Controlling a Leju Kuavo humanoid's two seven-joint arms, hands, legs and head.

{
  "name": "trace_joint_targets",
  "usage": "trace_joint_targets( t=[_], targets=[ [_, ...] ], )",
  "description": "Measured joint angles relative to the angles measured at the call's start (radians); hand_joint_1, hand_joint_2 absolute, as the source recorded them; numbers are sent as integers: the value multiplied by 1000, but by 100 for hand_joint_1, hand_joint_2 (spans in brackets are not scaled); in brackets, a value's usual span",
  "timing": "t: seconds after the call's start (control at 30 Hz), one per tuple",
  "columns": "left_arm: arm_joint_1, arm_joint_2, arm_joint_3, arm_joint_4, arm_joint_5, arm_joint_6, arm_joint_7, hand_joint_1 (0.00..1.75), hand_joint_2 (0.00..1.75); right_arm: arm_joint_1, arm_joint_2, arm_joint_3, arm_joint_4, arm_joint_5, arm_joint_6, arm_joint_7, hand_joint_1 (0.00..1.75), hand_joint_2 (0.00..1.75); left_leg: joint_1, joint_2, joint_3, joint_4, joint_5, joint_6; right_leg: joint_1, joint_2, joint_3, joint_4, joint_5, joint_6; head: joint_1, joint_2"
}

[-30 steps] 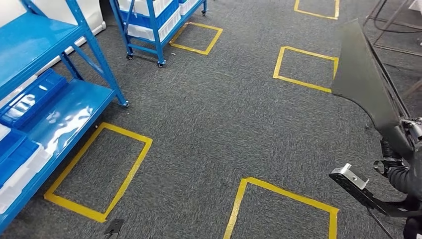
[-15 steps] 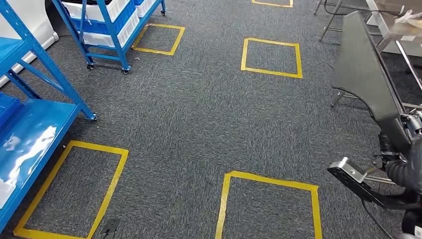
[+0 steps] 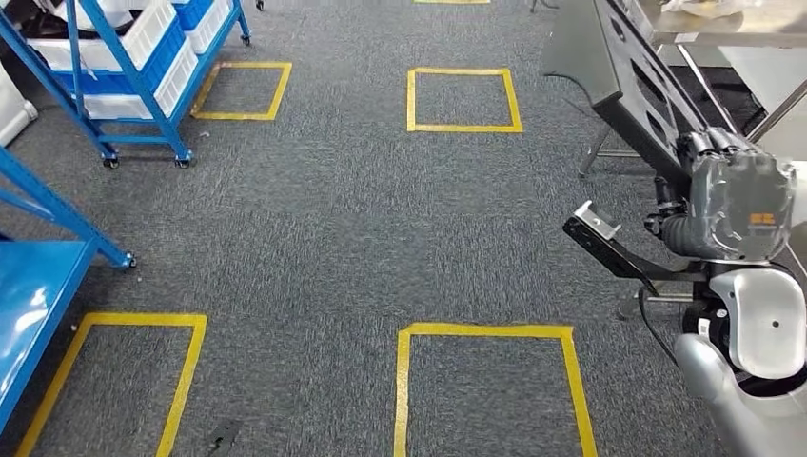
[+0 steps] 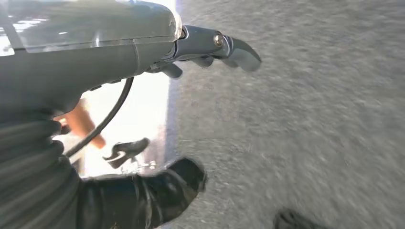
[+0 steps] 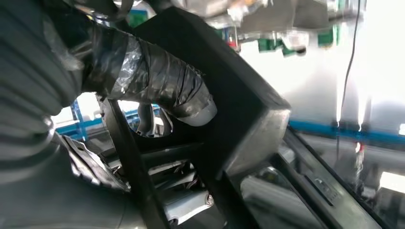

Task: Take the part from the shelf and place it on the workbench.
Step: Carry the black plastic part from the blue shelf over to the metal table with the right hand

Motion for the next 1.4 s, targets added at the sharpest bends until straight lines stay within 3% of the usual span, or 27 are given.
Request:
trace_joint_targets(
  t=[0.07,0.13,0.17,0.2,0.27,0.33,0.37,0.43,0.5,0.57,0.63,0.67,0.73,0.77,0.8,0.87,0.93,1.0,1.03,1.1,1.13,1.17,1.2,1.23,1.3,1.37,1.4],
  targets=[
    [6,-2,-5,0,-7,-7,-15,0,175,8,-11,3,-14,2,-6,5,175,175,1,-44,-69,132,-53,3,1,17,6,-1,-5,-15,-4,0],
    [14,-2,-7,0,-8,-9,-30,0,175,29,-31,7,-39,8,-9,6,175,175,0,-53,-135,232,-72,2,6,43,8,6,-13,-22,-6,0],
    [18,-1,-7,0,-8,-9,-36,0,175,37,-39,10,-49,14,-8,6,175,175,0,-55,-145,231,-51,1,7,59,8,13,-18,-22,-6,0],
    [20,0,-7,0,-8,-8,-39,0,175,40,-44,13,-54,23,-7,6,175,175,1,-59,-137,193,-13,0,5,76,9,23,-25,-19,-7,0],
    [22,1,-7,0,-10,-7,-38,0,175,38,-48,17,-56,50,-5,9,175,175,5,-97,-100,82,54,-3,1,107,2,51,-44,-9,-6,0],
    [21,1,-8,0,-11,-3,-31,0,175,28,-46,20,-52,76,-4,11,175,175,7,-135,-79,28,61,-2,-4,135,-16,75,-55,4,-3,0],
    [19,1,-9,0,-13,0,-24,0,175,23,-44,22,-49,86,-4,12,175,175,6,-140,-76,23,54,1,-6,148,-23,78,-54,12,-4,0],
    [14,0,-10,0,-16,6,-10,0,175,16,-40,27,-41,97,-2,14,175,175,5,-118,-66,8,55,14,-12,163,-28,74,-51,23,-6,0],
    [13,-2,-11,0,-18,12,-4,0,175,7,-39,33,-31,102,0,16,175,175,7,-96,-51,-10,61,26,-10,116,-44,106,-68,33,-1,0],
    [16,-2,-11,0,-18,15,-2,0,175,-2,-38,39,-22,106,0,19,175,175,6,-75,-39,-22,60,32,-11,52,-99,208,-111,42,5,0],
    [18,-2,-11,0,-18,15,-4,0,175,-4,-37,46,-14,108,0,21,175,175,4,-52,-33,-25,55,33,-16,33,-158,300,-133,48,6,0],
    [18,-2,-11,0,-18,15,-4,0,175,-3,-37,50,-11,109,0,22,175,175,3,-40,-29,-25,51,33,-17,30,-168,304,-119,49,6,0],
    [18,-2,-11,0,-18,15,-2,0,175,-4,-37,55,-5,111,0,24,175,175,2,-18,-17,-25,41,30,-16,15,-128,206,-45,44,6,0],
    [18,-3,-11,0,-19,15,0,0,175,-5,-37,56,-3,113,-1,25,175,175,2,-8,-10,-28,36,27,-10,-7,-96,141,-16,40,6,0],
    [18,-3,-11,0,-19,16,1,0,175,-7,-36,57,-2,116,-3,26,175,175,0,1,-3,-30,32,23,-2,-27,-67,86,2,33,6,0],
    [18,-4,-12,0,-19,16,2,0,175,-12,-37,60,2,128,-9,29,175,175,-2,21,8,-37,26,13,14,-47,-45,44,0,20,5,0],
    [16,-5,-12,0,-20,17,1,0,175,-14,-40,61,5,139,-12,32,175,175,-4,44,19,-44,18,3,18,-26,-38,35,-2,9,4,0],
    [13,-6,-12,0,-20,17,-3,0,175,-16,-44,61,3,146,-14,34,175,175,-3,24,21,-22,-2,-3,13,-5,-19,16,0,-4,2,0],
    [12,-7,-12,0,-20,17,-5,0,175,-18,-45,61,2,150,-14,35,175,175,-2,1,5,18,-23,-3,9,5,-9,8,1,-10,0,0],
    [14,-7,-12,0,-20,17,-6,0,175,-20,-46,63,2,158,-14,37,175,175,-1,-44,-63,149,-74,-1,7,28,-2,6,-2,-21,-5,0],
    [16,-8,-12,0,-20,17,-6,0,175,-20,-46,65,3,160,-14,37,175,175,-2,-50,-101,207,-88,-1,9,42,-1,8,-5,-24,-7,0],
    [17,-8,-12,0,-20,17,-5,0,175,-18,-46,67,3,160,-14,36,175,175,-2,-53,-129,235,-81,-1,10,59,0,12,-8,-25,-8,0],
    [18,-7,-12,0,-20,16,-5,0,175,-17,-47,69,4,162,-13,36,175,175,-3,-56,-138,225,-53,1,11,75,0,17,-13,-24,-8,0],
    [19,-7,-12,0,-20,16,-4,0,175,-16,-47,70,4,163,-13,35,175,175,-4,-61,-130,178,-10,4,11,91,1,25,-18,-22,-9,0],
    [20,-5,-12,0,-20,15,-3,0,175,-16,-48,70,4,169,-13,36,175,175,-4,-96,-90,58,61,10,10,117,-2,43,-32,-14,-9,0],
    [20,-4,-12,0,-19,13,-1,0,175,-15,-52,70,4,173,-10,36,175,175,-5,-122,-66,1,73,16,6,137,-10,54,-40,-2,-10,0],
    [18,-4,-12,0,-19,12,0,0,175,-15,-55,70,4,174,-9,36,175,175,-6,-120,-62,-5,69,18,4,147,-14,54,-39,4,-11,0]
  ],
)
